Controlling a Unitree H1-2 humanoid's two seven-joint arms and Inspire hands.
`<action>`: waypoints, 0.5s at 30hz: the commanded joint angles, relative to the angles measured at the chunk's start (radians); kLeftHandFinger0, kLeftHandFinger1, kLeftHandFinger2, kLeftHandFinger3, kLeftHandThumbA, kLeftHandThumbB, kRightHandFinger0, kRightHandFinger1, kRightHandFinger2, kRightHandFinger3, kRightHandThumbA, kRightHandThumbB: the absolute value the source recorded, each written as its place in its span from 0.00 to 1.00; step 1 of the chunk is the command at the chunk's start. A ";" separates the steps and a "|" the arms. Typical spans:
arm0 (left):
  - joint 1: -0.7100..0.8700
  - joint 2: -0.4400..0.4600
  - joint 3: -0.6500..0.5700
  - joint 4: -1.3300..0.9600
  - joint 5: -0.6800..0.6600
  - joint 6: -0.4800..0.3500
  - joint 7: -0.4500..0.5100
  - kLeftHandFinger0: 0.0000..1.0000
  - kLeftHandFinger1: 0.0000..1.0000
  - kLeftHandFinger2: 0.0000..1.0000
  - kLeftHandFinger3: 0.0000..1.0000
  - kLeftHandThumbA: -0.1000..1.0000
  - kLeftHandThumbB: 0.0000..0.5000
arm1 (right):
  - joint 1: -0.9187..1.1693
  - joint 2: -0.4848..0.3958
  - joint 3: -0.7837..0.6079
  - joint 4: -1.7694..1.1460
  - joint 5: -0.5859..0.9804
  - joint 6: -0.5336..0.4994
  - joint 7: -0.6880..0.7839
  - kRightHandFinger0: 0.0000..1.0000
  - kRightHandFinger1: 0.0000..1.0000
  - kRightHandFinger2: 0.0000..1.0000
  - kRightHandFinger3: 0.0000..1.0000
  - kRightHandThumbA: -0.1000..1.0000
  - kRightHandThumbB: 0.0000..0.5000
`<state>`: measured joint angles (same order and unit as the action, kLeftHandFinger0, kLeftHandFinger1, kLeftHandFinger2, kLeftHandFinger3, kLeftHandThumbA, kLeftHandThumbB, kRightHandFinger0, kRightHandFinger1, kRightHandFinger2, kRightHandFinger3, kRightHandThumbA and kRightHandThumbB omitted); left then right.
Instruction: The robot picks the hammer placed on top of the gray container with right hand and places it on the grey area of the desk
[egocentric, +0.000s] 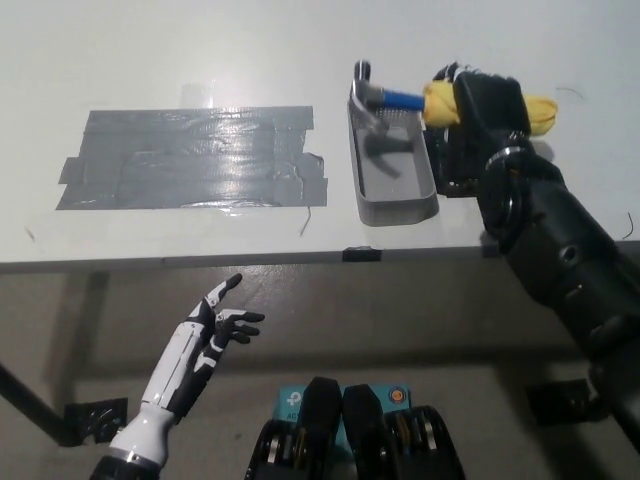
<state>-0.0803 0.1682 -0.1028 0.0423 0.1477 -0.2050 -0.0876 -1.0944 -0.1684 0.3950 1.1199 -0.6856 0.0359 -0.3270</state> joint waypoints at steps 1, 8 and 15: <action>-0.019 0.015 0.001 -0.007 -0.009 -0.026 -0.015 0.60 0.59 0.63 0.90 1.00 0.07 | -0.126 -0.005 -0.036 -0.063 0.033 -0.059 -0.091 0.00 0.38 0.75 0.51 0.00 0.27; -0.015 0.016 0.002 -0.015 -0.011 -0.014 -0.019 0.59 0.58 0.62 0.87 1.00 0.08 | -0.173 0.003 -0.039 -0.066 0.022 -0.057 -0.106 0.02 0.50 0.87 0.81 0.00 0.29; -0.016 0.011 0.004 -0.021 -0.009 -0.011 -0.019 0.57 0.56 0.60 0.85 0.99 0.08 | -0.224 0.049 0.009 -0.036 -0.012 -0.060 -0.117 0.00 0.48 0.87 0.83 0.00 0.27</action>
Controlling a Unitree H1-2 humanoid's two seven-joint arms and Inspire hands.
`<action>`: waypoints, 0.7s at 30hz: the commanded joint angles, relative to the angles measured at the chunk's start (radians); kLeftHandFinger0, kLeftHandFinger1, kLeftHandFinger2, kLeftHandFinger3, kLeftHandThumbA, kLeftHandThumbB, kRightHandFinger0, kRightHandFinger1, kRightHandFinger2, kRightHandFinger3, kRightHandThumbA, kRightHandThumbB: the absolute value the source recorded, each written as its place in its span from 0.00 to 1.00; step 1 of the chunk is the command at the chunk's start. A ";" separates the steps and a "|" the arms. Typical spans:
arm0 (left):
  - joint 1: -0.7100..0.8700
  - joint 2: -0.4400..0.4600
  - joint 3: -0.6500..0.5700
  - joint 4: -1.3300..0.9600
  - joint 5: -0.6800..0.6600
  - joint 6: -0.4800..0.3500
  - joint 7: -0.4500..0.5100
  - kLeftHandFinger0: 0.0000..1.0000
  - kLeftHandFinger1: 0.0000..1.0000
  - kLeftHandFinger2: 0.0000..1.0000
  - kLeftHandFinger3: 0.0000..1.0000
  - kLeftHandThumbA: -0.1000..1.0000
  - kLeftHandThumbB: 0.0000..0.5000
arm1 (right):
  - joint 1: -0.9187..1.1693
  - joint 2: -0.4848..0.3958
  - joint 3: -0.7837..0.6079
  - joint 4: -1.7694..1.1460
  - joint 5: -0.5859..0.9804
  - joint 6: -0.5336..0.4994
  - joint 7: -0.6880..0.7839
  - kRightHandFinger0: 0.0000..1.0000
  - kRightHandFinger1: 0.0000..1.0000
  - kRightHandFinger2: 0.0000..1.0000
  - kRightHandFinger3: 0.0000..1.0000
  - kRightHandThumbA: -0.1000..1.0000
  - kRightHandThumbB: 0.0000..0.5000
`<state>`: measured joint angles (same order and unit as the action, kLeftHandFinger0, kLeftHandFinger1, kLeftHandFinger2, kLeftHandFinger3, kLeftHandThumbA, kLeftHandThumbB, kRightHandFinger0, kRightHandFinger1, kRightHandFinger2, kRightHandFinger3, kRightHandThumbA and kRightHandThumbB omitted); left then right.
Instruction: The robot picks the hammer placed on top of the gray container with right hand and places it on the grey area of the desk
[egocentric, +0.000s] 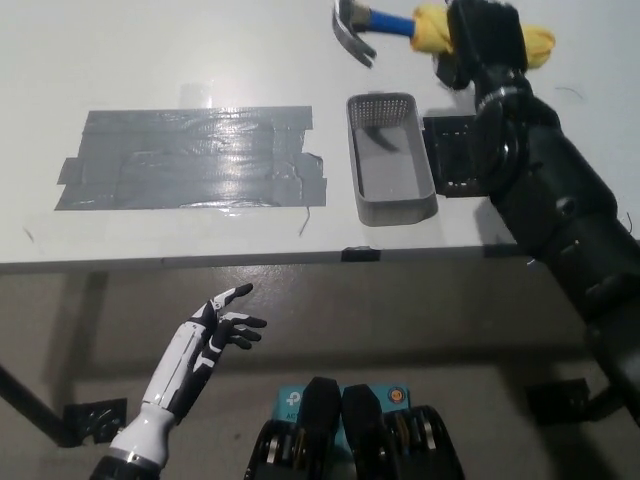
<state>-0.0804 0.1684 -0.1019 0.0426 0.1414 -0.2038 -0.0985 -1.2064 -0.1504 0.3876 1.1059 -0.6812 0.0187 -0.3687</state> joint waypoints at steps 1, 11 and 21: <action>-0.013 0.010 0.001 -0.026 0.004 -0.010 -0.007 0.58 0.57 0.61 0.86 0.99 0.08 | -0.121 0.046 0.026 -0.017 -0.018 -0.028 -0.054 0.00 0.48 0.88 0.85 0.00 0.24; -0.022 0.009 -0.010 -0.035 0.033 -0.040 0.002 0.90 0.94 0.93 1.00 1.00 0.19 | -0.182 0.192 0.099 0.086 -0.021 -0.050 -0.073 0.00 0.38 0.78 0.85 0.00 0.32; -0.011 0.021 -0.035 -0.080 -0.002 0.084 -0.066 1.00 1.00 1.00 1.00 1.00 0.46 | -0.246 0.320 0.141 0.212 -0.003 -0.032 -0.030 0.00 0.13 0.48 0.38 0.00 0.36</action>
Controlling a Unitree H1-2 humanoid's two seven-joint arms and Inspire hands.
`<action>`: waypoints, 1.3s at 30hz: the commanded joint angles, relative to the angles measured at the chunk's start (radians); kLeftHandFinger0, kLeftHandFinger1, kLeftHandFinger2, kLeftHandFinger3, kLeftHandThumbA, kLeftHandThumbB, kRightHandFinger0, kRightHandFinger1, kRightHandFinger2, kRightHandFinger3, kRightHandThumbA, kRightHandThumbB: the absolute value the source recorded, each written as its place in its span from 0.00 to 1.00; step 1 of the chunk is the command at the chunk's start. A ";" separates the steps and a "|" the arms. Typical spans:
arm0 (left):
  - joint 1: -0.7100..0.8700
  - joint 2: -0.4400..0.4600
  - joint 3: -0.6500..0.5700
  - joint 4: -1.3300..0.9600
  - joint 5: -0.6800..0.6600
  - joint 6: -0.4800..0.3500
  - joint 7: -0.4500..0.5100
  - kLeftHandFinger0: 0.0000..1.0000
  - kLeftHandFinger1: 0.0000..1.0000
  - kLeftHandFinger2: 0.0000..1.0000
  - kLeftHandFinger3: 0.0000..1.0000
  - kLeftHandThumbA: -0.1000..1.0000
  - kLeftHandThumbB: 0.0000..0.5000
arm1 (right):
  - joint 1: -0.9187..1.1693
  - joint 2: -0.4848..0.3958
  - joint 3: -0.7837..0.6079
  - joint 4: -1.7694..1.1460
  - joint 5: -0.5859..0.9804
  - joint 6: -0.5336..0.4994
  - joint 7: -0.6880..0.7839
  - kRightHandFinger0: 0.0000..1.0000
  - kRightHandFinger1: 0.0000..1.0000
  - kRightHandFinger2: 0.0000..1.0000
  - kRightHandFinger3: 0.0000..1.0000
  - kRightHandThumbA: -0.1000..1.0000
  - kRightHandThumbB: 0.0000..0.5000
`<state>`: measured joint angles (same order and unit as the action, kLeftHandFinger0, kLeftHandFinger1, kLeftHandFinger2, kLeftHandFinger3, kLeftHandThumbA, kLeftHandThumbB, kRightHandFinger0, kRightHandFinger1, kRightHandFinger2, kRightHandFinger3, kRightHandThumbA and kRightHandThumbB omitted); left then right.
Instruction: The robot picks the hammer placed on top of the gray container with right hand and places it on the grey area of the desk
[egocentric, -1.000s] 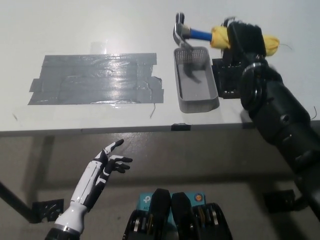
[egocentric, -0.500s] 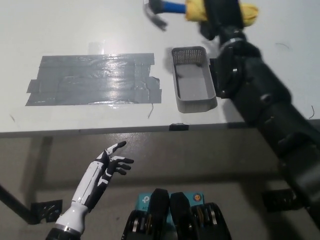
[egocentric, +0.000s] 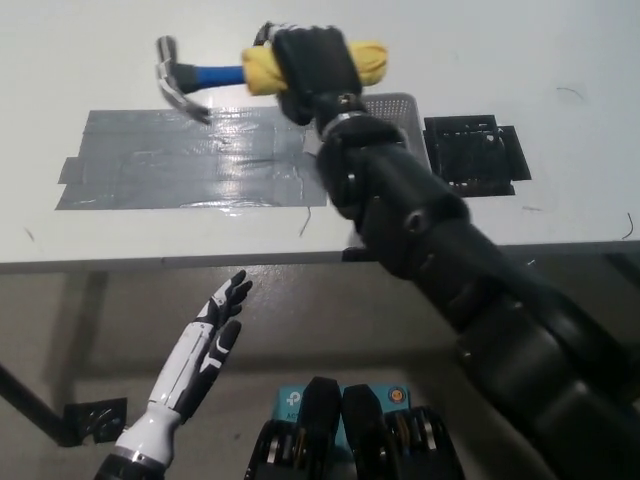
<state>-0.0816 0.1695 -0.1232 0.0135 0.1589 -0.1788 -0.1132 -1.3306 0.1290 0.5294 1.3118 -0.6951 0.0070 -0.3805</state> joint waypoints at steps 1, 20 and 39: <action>-0.009 0.024 -0.019 -0.057 -0.016 0.066 -0.058 1.00 1.00 1.00 1.00 1.00 0.47 | -0.130 0.055 -0.004 0.018 0.017 -0.006 -0.006 0.00 0.09 0.43 0.37 0.00 0.39; -0.030 0.020 -0.045 -0.081 0.012 0.082 -0.081 1.00 1.00 1.00 1.00 1.00 0.53 | -0.018 0.128 -0.024 0.105 0.060 0.067 0.062 0.00 0.00 0.35 0.40 0.00 0.54; -0.044 0.020 -0.050 -0.105 0.020 0.127 -0.089 1.00 1.00 1.00 1.00 1.00 0.54 | 0.008 0.087 -0.100 0.108 0.152 0.043 0.310 1.00 1.00 1.00 1.00 0.79 0.64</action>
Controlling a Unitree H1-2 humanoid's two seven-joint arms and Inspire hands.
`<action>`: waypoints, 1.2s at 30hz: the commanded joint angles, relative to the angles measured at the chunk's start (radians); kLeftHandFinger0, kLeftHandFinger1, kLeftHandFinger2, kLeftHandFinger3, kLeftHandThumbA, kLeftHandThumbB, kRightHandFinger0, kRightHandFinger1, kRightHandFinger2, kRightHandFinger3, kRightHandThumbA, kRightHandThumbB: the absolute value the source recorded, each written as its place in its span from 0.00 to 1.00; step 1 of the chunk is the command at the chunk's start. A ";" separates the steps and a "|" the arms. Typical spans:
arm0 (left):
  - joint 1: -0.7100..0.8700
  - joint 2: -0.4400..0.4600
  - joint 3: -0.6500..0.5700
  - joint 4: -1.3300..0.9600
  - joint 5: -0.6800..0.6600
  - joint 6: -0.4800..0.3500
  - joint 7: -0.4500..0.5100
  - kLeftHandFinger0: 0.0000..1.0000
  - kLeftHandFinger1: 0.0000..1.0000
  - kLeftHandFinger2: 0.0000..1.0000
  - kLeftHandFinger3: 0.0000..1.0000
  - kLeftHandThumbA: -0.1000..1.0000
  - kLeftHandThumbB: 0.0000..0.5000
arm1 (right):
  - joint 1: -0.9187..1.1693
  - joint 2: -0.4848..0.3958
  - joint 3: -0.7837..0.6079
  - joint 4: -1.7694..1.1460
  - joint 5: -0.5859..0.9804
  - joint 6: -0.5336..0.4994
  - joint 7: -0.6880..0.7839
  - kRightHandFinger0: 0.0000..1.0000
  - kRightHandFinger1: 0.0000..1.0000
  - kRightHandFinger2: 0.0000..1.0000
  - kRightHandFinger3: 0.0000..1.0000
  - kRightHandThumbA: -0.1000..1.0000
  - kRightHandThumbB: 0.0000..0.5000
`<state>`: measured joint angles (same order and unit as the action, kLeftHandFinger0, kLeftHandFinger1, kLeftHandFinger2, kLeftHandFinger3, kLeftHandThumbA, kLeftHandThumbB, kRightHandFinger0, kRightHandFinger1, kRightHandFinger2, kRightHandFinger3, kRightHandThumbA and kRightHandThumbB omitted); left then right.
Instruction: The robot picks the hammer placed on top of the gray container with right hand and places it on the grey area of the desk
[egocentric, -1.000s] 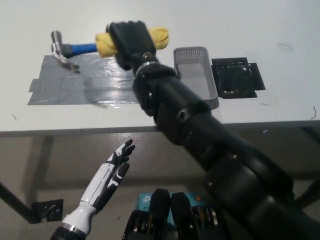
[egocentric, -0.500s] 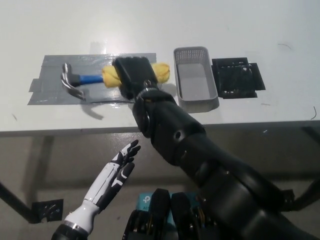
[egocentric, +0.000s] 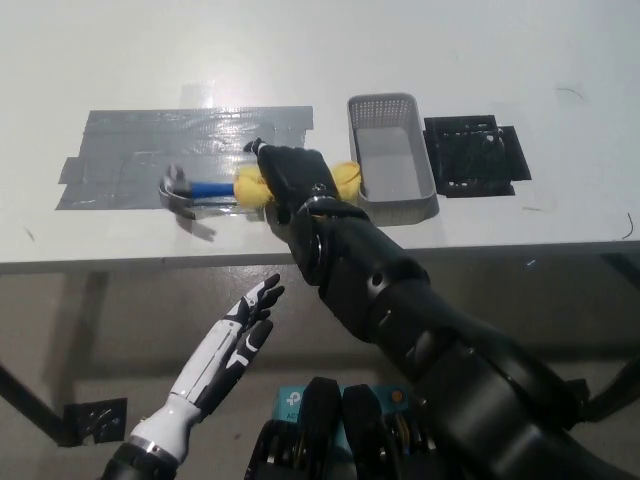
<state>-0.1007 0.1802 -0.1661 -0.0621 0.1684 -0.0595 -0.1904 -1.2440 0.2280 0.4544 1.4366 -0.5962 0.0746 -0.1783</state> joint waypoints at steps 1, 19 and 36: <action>-0.026 0.010 -0.008 -0.029 0.012 0.005 -0.012 1.00 1.00 1.00 1.00 1.00 0.54 | -0.083 -0.014 -0.029 -0.021 0.059 -0.034 0.122 1.00 1.00 1.00 1.00 0.84 0.74; -0.046 0.018 -0.011 -0.021 0.018 -0.001 -0.028 1.00 1.00 1.00 1.00 1.00 0.53 | -0.290 -0.043 -0.632 -0.112 0.652 0.113 0.771 1.00 1.00 1.00 1.00 0.81 1.00; -0.065 0.019 -0.008 -0.011 0.026 -0.014 -0.024 1.00 1.00 1.00 1.00 1.00 0.54 | -0.205 -0.137 -0.780 -0.748 0.682 -0.010 0.502 1.00 1.00 1.00 1.00 1.00 0.98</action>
<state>-0.1175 0.1802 -0.1683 -0.0543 0.1857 -0.0523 -0.2009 -1.3273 0.1624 -0.2703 1.1519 -0.0883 0.1058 0.3385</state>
